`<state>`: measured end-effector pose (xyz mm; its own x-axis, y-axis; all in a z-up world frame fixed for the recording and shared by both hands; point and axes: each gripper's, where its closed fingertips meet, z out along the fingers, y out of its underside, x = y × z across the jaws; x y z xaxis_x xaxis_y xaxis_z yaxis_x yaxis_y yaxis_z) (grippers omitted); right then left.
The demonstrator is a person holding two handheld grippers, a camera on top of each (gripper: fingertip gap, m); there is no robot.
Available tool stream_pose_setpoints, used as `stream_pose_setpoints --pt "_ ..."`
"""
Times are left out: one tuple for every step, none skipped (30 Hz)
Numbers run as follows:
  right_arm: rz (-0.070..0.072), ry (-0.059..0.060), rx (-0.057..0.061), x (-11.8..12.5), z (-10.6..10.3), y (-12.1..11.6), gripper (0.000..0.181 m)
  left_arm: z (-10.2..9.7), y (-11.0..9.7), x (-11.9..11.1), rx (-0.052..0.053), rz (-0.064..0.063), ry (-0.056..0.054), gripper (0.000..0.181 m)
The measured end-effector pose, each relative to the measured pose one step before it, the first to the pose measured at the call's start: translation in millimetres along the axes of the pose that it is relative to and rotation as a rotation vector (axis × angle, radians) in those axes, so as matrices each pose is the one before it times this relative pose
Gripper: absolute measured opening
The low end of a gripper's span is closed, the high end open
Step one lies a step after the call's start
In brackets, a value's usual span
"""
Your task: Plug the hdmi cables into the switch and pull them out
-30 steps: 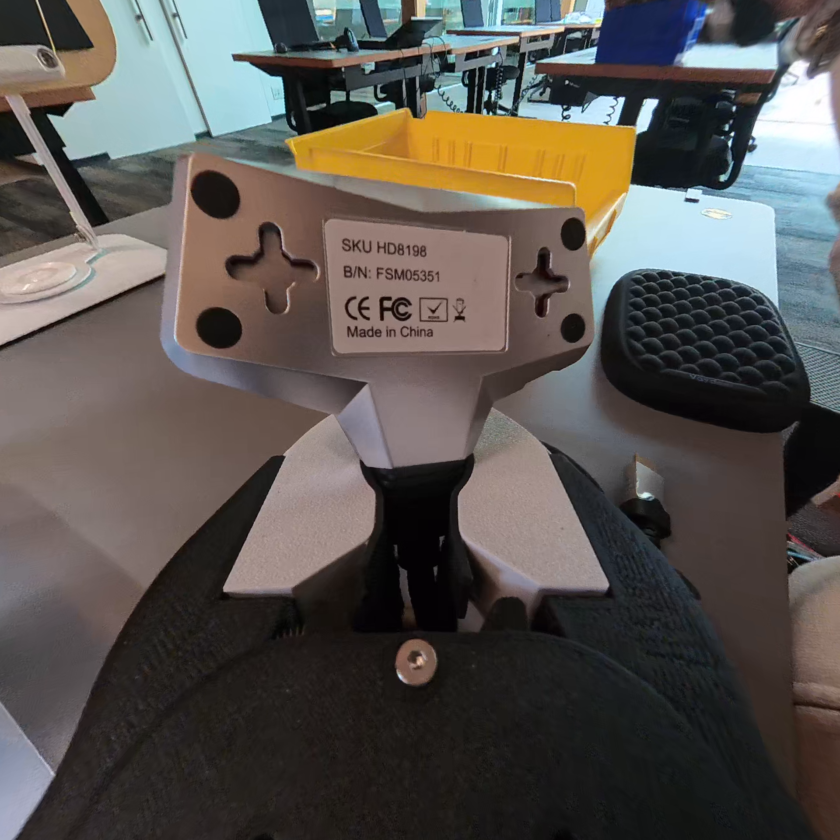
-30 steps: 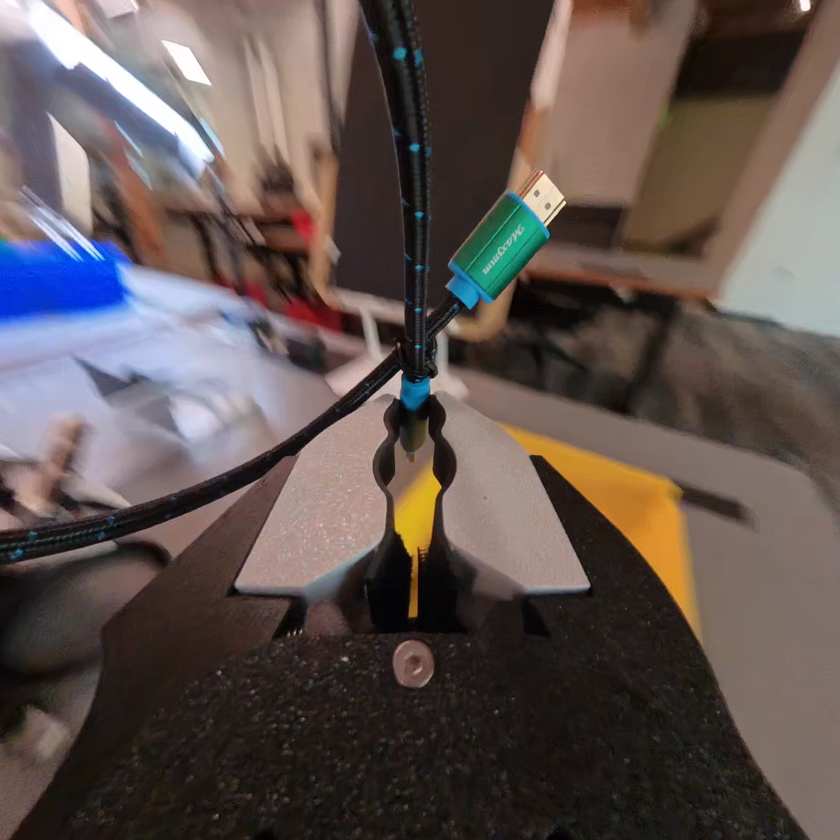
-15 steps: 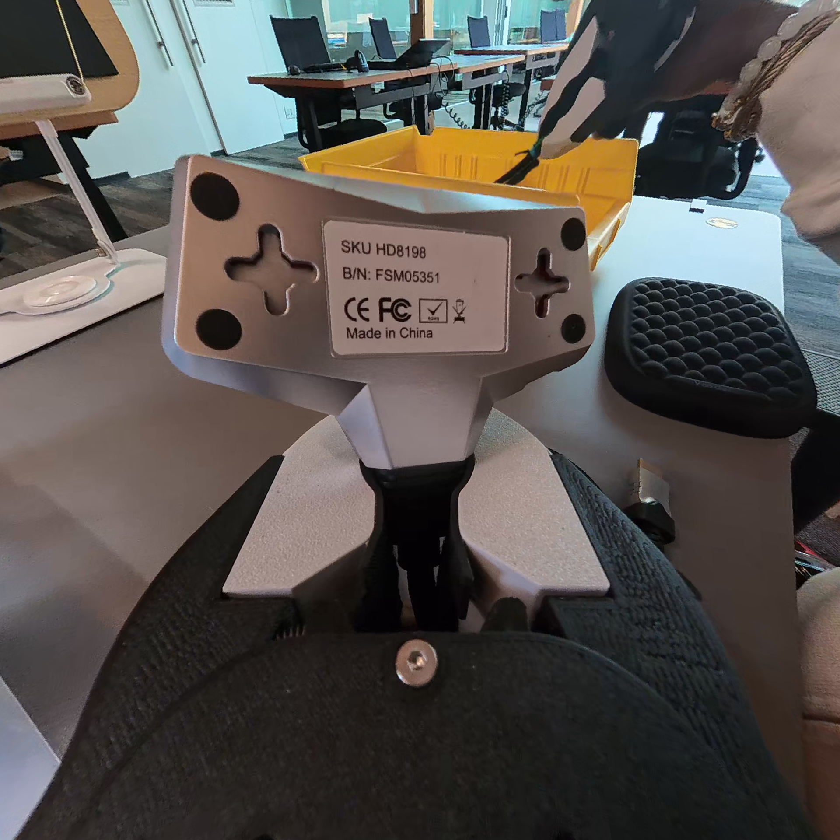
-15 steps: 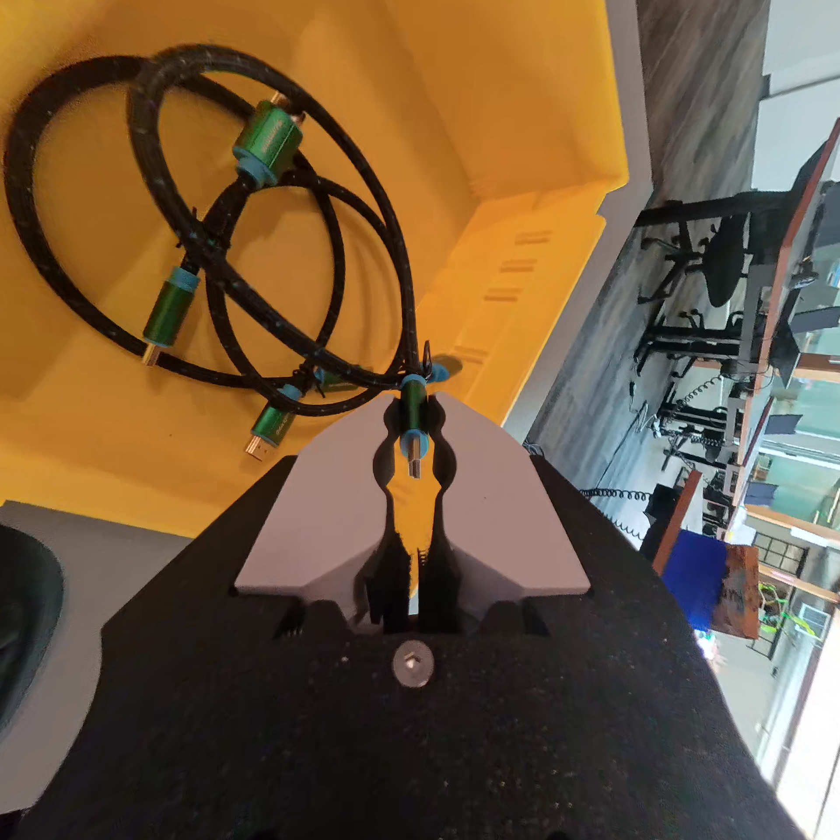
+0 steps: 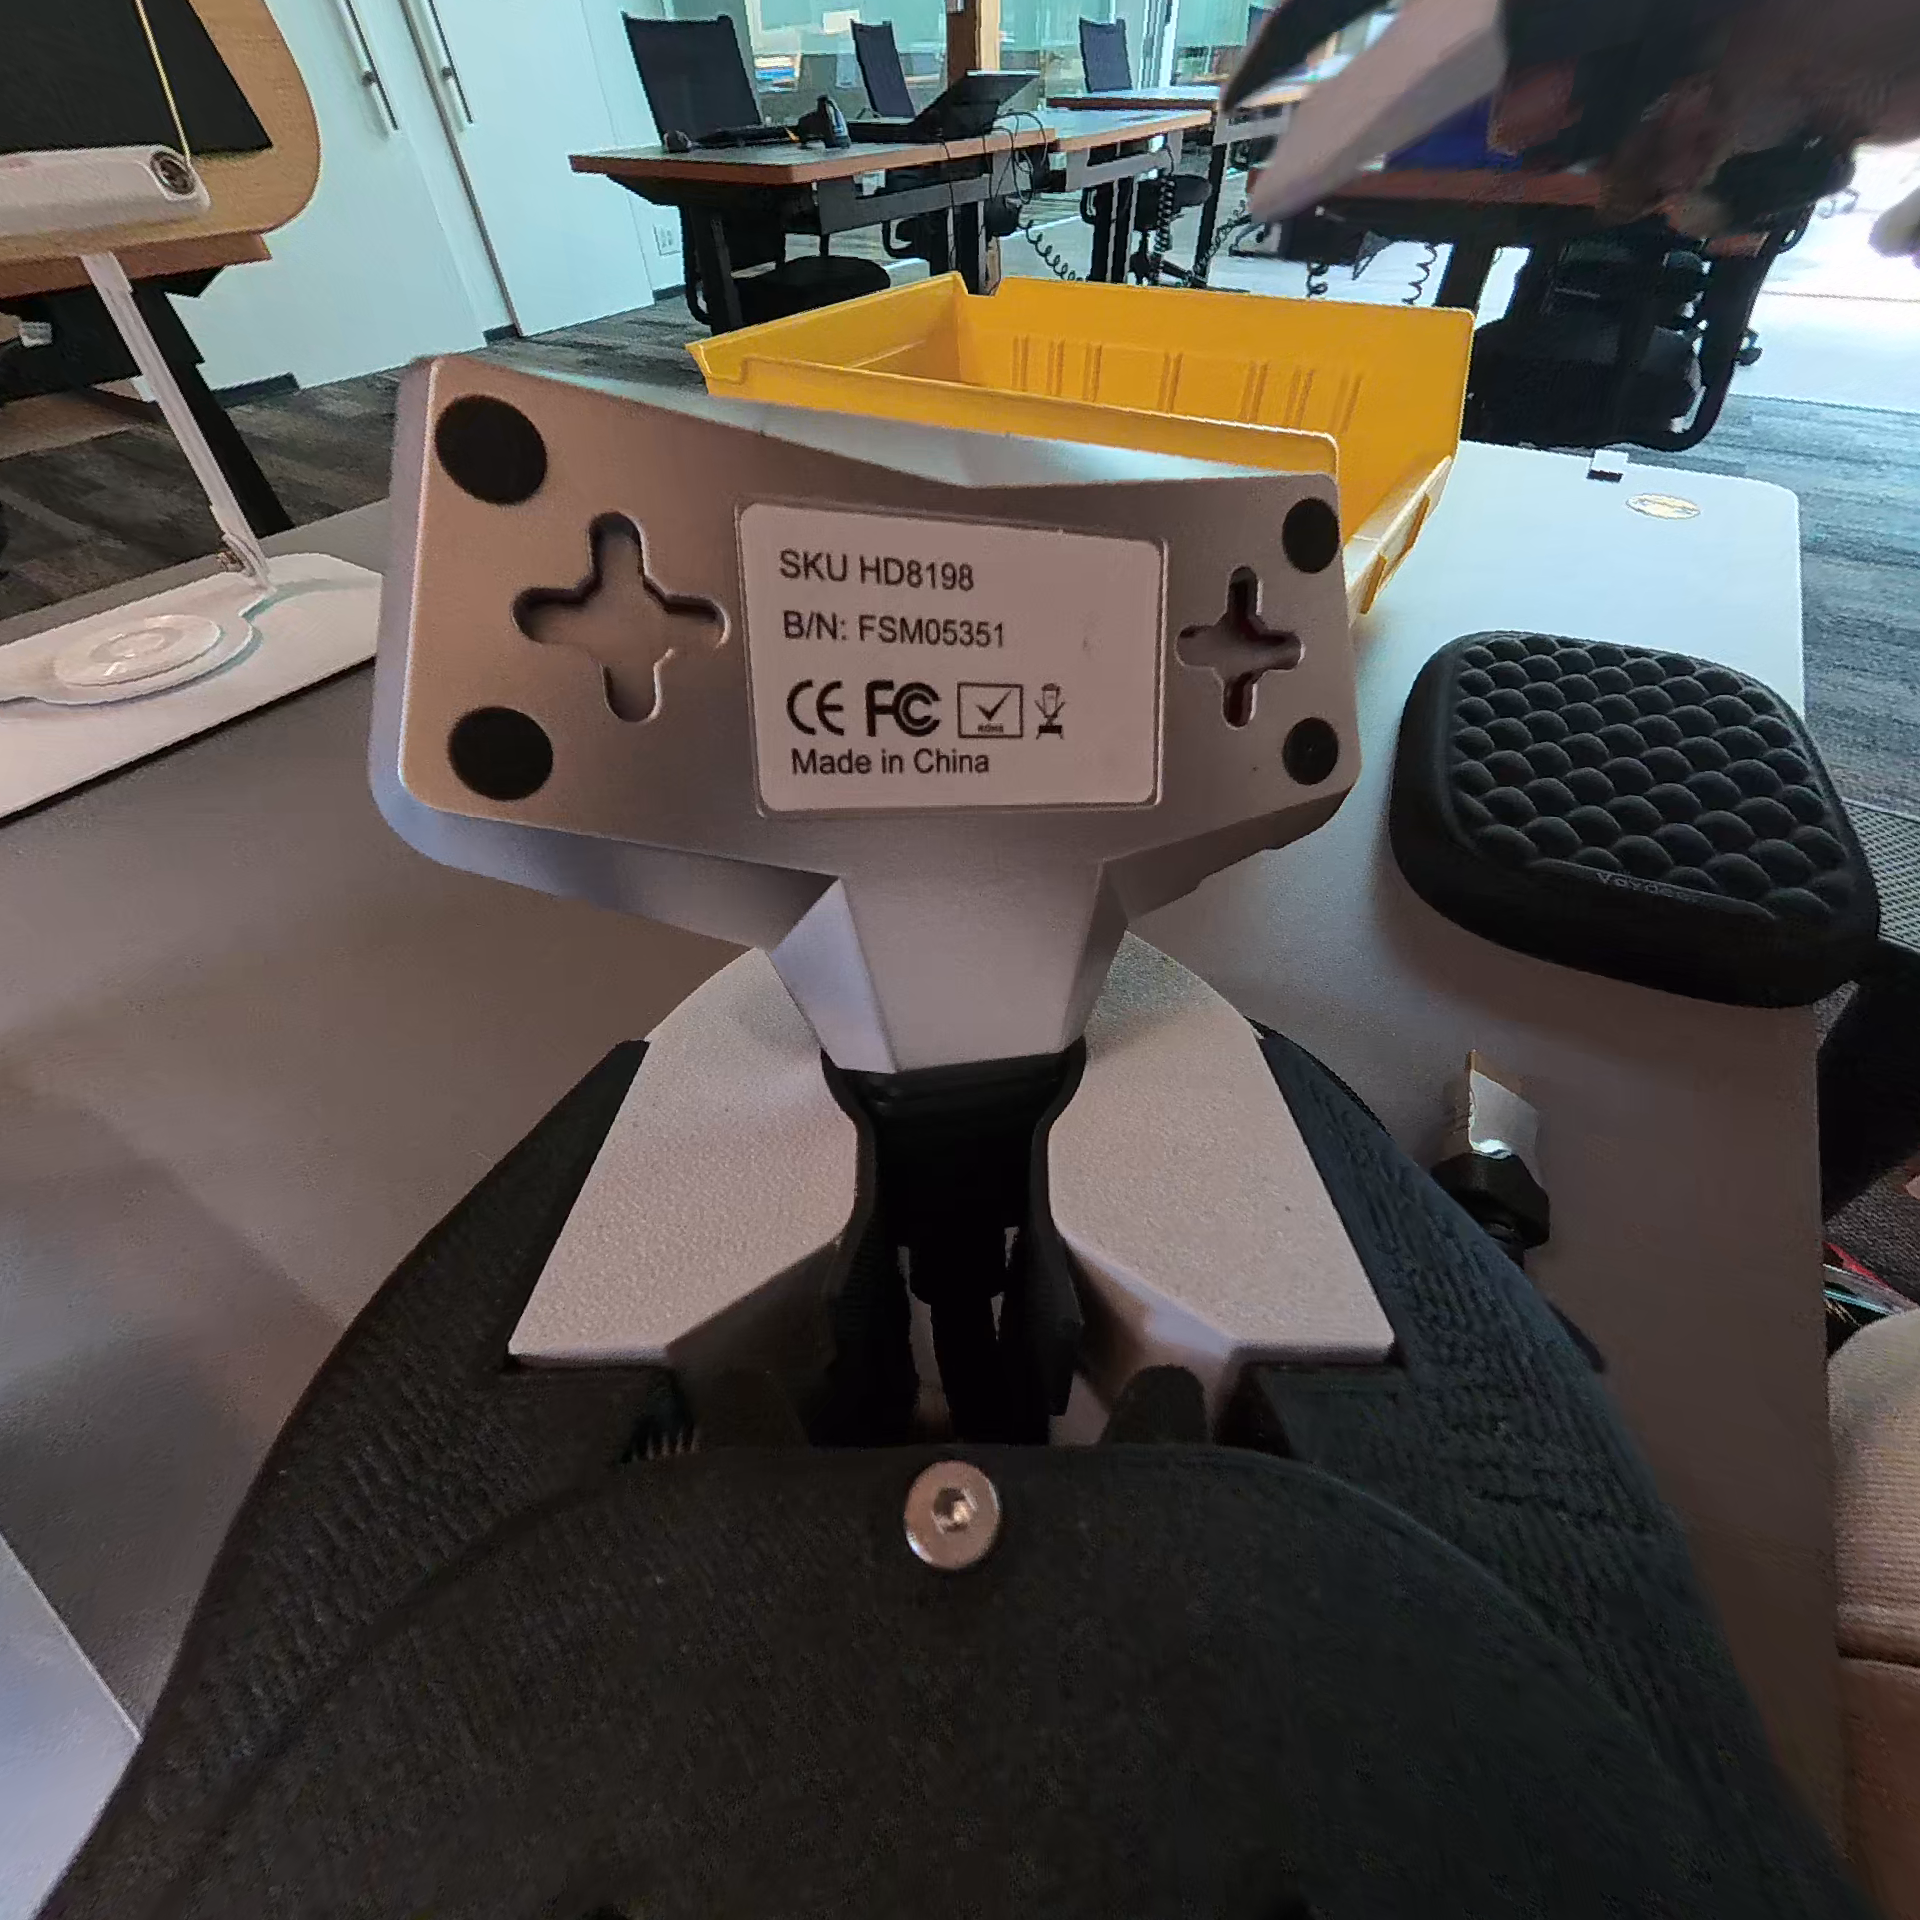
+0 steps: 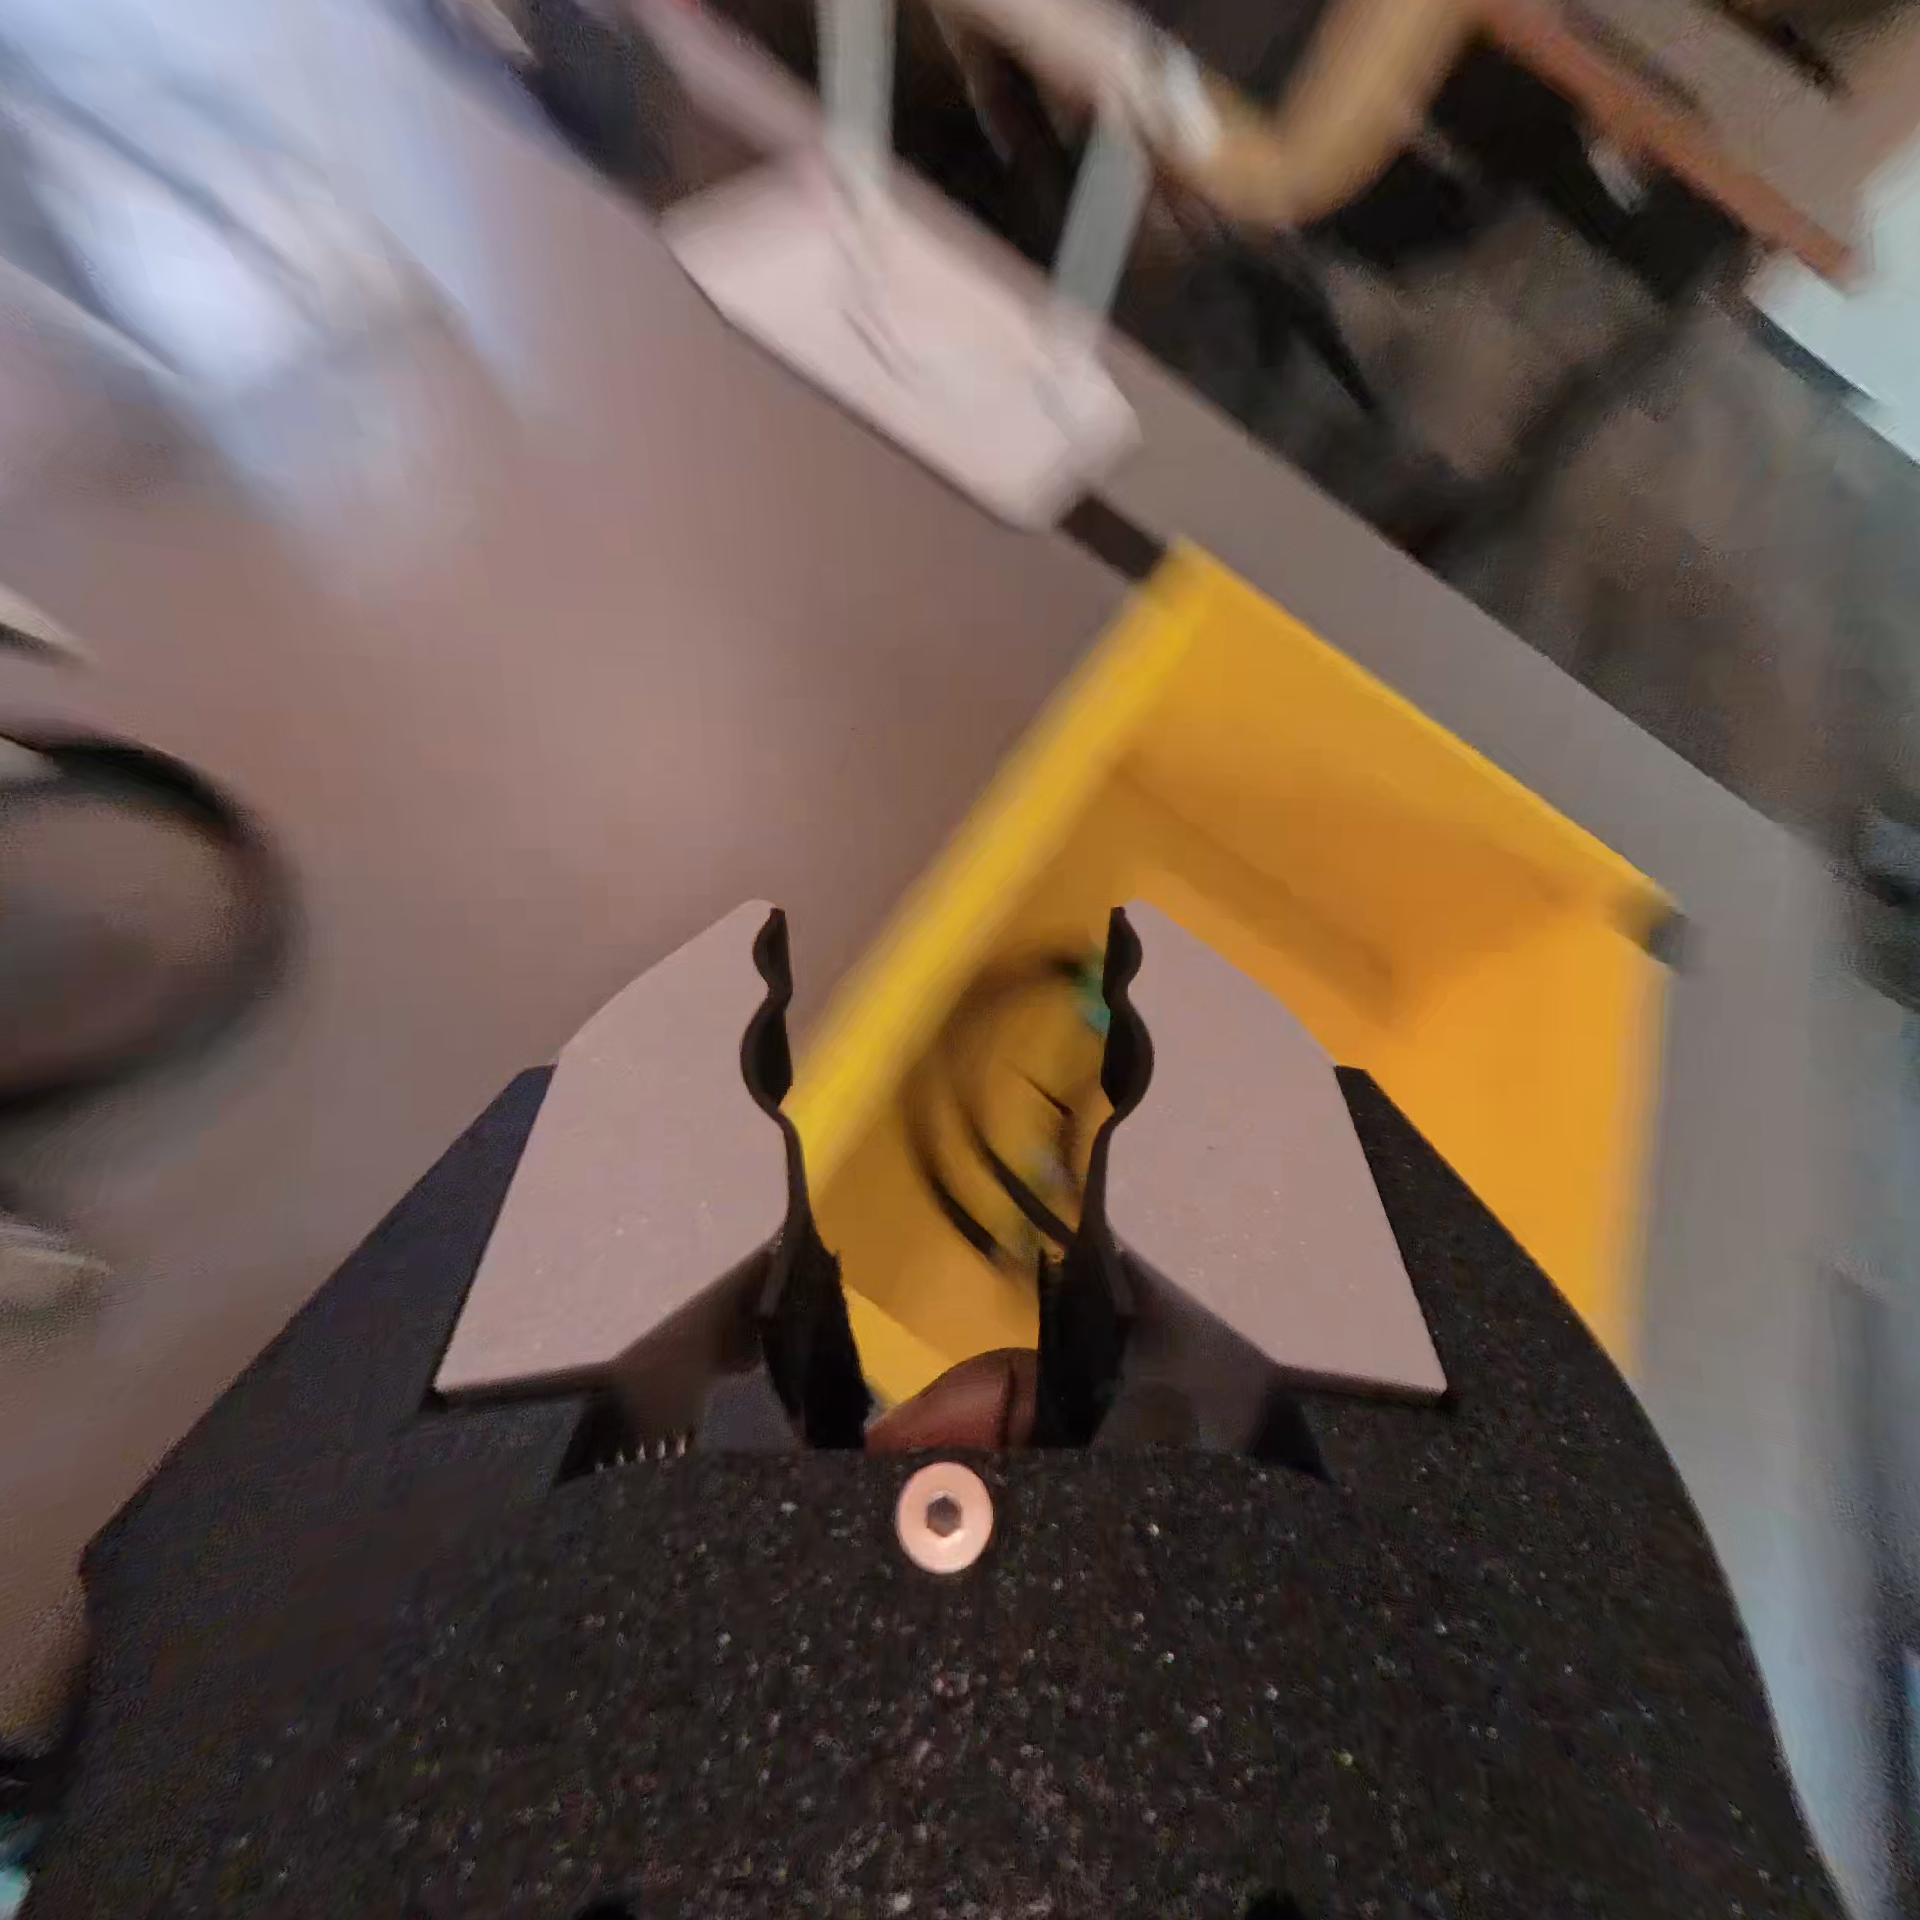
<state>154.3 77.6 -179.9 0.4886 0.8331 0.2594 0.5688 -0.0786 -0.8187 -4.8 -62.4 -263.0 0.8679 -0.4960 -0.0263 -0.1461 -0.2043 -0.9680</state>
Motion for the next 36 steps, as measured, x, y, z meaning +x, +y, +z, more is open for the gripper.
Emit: stream_pose_setpoints --pt "0.0504 -0.1609 0.1468 -33.98 -0.01 -25.56 0.064 0.00 0.00 0.15 -0.0001 0.0014 0.0002 0.026" --pt "0.0469 -0.1764 0.1155 -36.82 6.42 -18.60 0.070 0.05 -0.01 0.17 -0.0001 0.0023 0.0002 0.026" --pt "0.0482 -0.1659 0.0547 -33.56 12.47 -7.16 0.075 0.07 0.03 0.13 -0.0006 0.0032 -0.0003 0.026" --pt "0.0433 -0.1383 -0.0134 -26.35 16.63 3.84 0.079 0.04 0.16 0.28 -0.0009 0.0047 -0.0011 0.026" --pt "0.0252 -0.0982 -0.0642 -17.43 17.77 11.39 0.084 -0.03 0.01 0.41 -0.0004 0.0066 -0.0011 0.026" --pt "0.0055 -0.0561 -0.0723 -9.06 16.91 11.22 0.087 0.05 0.01 0.50 0.0002 0.0081 -0.0014 0.026" --pt "0.0040 -0.0128 -0.0439 -1.84 14.99 6.46 0.085 -0.05 -0.02 0.60 0.0005 0.0088 -0.0017 0.026" --pt "0.0062 -0.0085 -0.0220 -1.10 12.36 2.21 0.082 -0.06 -0.09 0.66 0.0002 0.0083 -0.0004 0.026" --pt "0.0153 -0.0412 0.0000 -5.83 9.82 -1.60 0.073 0.02 0.16 0.62 -0.0004 0.0069 0.0005 0.026" --pt "0.0140 -0.0597 -0.0020 -8.22 7.08 -1.77 0.066 0.10 0.08 0.45 -0.0006 0.0051 -0.0002 0.026" --pt "0.0053 -0.0353 -0.0066 -4.49 4.85 -1.46 0.057 -0.04 0.00 0.14 -0.0003 0.0042 -0.0011 0.026" --pt "-0.0020 -0.0030 -0.0081 -0.02 3.34 -0.93 0.046 0.04 0.04 0.30 -0.0001 0.0046 -0.0004 0.026" --pt "-0.0010 0.0143 -0.0155 2.29 2.95 0.79 0.035 0.06 0.36 0.22 -0.0021 0.0051 -0.0010 0.026" --pt "-0.0002 0.0028 -0.0244 0.34 2.27 2.48 0.031 -0.07 0.26 -0.06 -0.0007 0.0030 -0.0028 0.026" --pt "0.0013 0.0068 -0.0033 0.77 -0.46 -0.51 0.029 -0.44 -1.54 0.34 0.0110 0.0021 0.0025 0.026" --pt "-0.0152 -0.0009 0.0081 -0.93 -1.22 -1.67 0.028 -1.45 -3.97 1.63 0.0308 0.0026 0.0130 0.027" --pt "-0.0255 0.0016 0.0349 -1.43 -2.19 -4.46 0.026 -2.77 -6.50 0.61 0.0530 -0.0075 0.0089 0.030" --pt "-0.0165 0.0001 0.0545 -1.67 -4.00 -6.98 0.024 -3.58 -7.64 -2.13 0.0630 -0.0241 -0.0038 0.040" --pt "-0.0105 -0.0004 0.0573 -1.14 -5.91 -8.16 0.022 -3.72 -6.98 -3.30 0.0582 -0.0369 -0.0046 0.049" --pt "-0.0115 0.0119 0.0641 0.79 -8.11 -10.25 0.022 -3.45 -6.31 -3.93 0.0505 -0.0436 -0.0058 0.059" --pt "-0.0108 0.0249 0.0567 2.87 -9.77 -11.09 0.021 -2.86 -5.72 -4.06 0.0461 -0.0440 -0.0073 0.070" --pt "-0.0262 0.0284 0.0578 3.14 -10.86 -12.98 0.021 -2.17 -5.07 -2.99 0.0395 -0.0385 -0.0043 0.080" --pt "-0.0286 0.0282 0.0629 2.80 -11.42 -15.21 0.022 -1.43 -3.61 -1.81 0.0285 -0.0280 -0.0017 0.085" --pt "-0.0274 0.0262 0.0569 2.63 -11.19 -16.19 0.021 -0.45 -1.22 -1.44 0.0125 -0.0139 -0.0041 0.086" --pt "-0.0375 0.0295 0.0525 2.75 -10.88 -16.84 0.021 0.40 0.73 -1.02 -0.0030 -0.0016 -0.0064 0.086" --pt "-0.0475 0.0340 0.0499 3.11 -10.39 -17.56 0.021 0.92 1.65 -0.30 -0.0111 0.0045 -0.0048 0.086" --pt "-0.0488 0.0394 0.0408 4.28 -9.92 -17.28 0.021 0.88 1.71 0.63 -0.0120 0.0073 0.0005 0.086" --pt "-0.0537 0.0457 0.0350 5.28 -9.23 -17.17 0.021 0.83 1.39 1.17 -0.0097 0.0083 0.0033 0.086" --pt "-0.0709 0.0530 0.0364 6.49 -8.80 -17.57 0.021 0.51 1.00 0.84 -0.0067 0.0074 0.0016 0.086" --pt "-0.0765 0.0539 0.0378 7.23 -8.52 -18.16 0.021 0.15 0.64 0.30 -0.0040 0.0051 -0.0009 0.086" --pt "-0.0673 0.0560 0.0391 8.74 -8.15 -18.43 0.021 0.07 0.28 0.10 -0.0018 0.0020 -0.0008 0.084" --pt "-0.0618 0.0533 0.0398 9.53 -7.46 -18.21 0.021 -0.11 0.08 0.04 -0.0001 -0.0011 0.0011 0.083" --pt "-0.0585 0.0563 0.0403 10.78 -6.83 -17.52 0.021 -0.12 -0.15 -0.36 0.0013 -0.0036 -0.0003 0.080" --pt "-0.0593 0.0549 0.0360 11.27 -5.91 -15.98 0.021 -0.23 -0.25 -0.99 0.0018 -0.0051 -0.0039 0.080" --pt "-0.0562 0.0533 0.0257 11.81 -4.85 -13.44 0.021 -0.34 -0.22 -0.93 0.0021 -0.0055 -0.0033 0.079" --pt "-0.0473 0.0465 0.0122 11.65 -3.75 -9.86 0.022 -0.20 -0.37 -0.37 0.0027 -0.0049 0.0000 0.079"
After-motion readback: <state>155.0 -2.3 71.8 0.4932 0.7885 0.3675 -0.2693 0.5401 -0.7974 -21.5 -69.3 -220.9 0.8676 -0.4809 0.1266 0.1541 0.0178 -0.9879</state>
